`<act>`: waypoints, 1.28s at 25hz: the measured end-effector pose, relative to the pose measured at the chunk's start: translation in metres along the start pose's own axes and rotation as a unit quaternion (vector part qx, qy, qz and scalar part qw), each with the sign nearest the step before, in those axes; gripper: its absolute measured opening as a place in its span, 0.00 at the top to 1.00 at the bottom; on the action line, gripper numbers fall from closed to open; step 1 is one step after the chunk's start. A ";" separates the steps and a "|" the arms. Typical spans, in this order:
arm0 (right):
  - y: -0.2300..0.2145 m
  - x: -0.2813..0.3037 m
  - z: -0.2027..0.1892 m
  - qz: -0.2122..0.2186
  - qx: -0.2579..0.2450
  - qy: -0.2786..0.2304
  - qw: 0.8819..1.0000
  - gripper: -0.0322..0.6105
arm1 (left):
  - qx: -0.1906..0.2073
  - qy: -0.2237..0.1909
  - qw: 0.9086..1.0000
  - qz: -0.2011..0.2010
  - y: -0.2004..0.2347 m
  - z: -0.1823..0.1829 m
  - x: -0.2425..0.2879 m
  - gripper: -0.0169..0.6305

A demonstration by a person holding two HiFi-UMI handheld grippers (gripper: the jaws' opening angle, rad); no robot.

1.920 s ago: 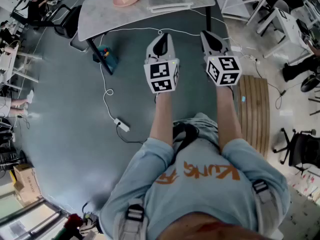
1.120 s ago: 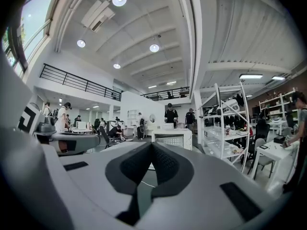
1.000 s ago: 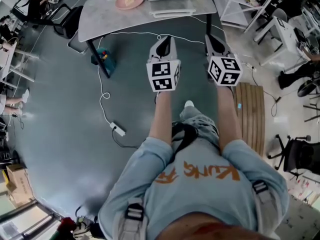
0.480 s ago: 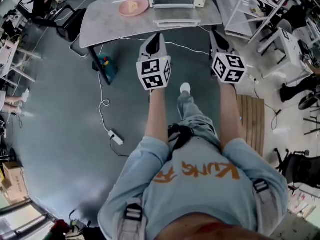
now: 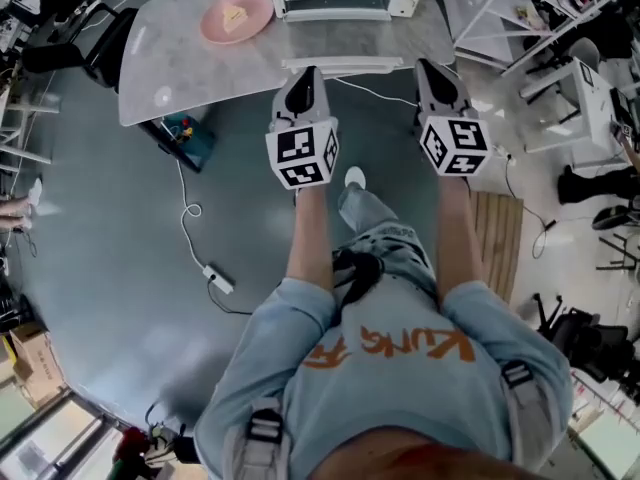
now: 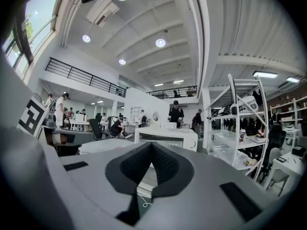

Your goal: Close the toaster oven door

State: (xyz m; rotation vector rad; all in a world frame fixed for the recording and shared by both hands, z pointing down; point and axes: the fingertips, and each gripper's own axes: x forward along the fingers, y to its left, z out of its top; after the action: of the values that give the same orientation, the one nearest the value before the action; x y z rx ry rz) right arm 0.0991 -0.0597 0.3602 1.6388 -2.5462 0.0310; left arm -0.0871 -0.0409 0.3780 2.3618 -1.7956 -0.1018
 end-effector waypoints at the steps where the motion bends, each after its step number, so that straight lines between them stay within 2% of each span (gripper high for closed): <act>1: -0.014 0.024 -0.006 0.001 0.001 0.008 1.000 0.95 | 0.000 0.004 1.000 0.002 0.003 -0.004 0.026 0.97; 4: -0.047 0.088 -0.012 0.008 0.011 0.018 1.000 0.95 | 0.004 0.017 1.000 0.006 0.012 -0.010 0.091 0.97; 8: -0.059 0.151 -0.002 0.037 0.019 0.004 0.999 0.95 | 0.027 0.026 0.999 0.012 0.022 0.004 0.146 0.97; 13: -0.056 0.191 -0.010 0.069 0.039 0.003 0.997 0.95 | 0.049 0.039 0.998 0.028 0.042 0.010 0.170 0.97; 18: -0.060 0.207 -0.023 0.072 0.039 0.013 0.997 0.95 | 0.079 0.062 0.995 0.029 0.058 -0.004 0.187 0.97; 22: -0.066 0.213 -0.048 0.078 0.015 0.040 0.996 0.95 | 0.094 0.087 0.992 0.012 0.056 -0.029 0.199 0.97; 25: -0.062 0.215 -0.065 0.096 -0.021 0.065 0.993 0.95 | 0.116 0.115 0.987 -0.004 0.049 -0.052 0.204 0.97; 29: -0.043 0.217 -0.088 0.122 -0.065 0.097 0.986 0.95 | 0.155 0.152 0.976 -0.027 0.046 -0.083 0.202 0.97; 32: -0.026 0.216 -0.110 0.138 -0.094 0.118 0.979 0.95 | 0.189 0.181 0.964 -0.049 0.045 -0.109 0.197 0.97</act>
State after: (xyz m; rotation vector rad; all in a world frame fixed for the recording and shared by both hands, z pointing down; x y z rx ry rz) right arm 0.0432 -0.2573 0.4914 1.1352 -2.4849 0.0079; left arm -0.0597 -0.2315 0.5026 2.5006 -1.6315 0.6743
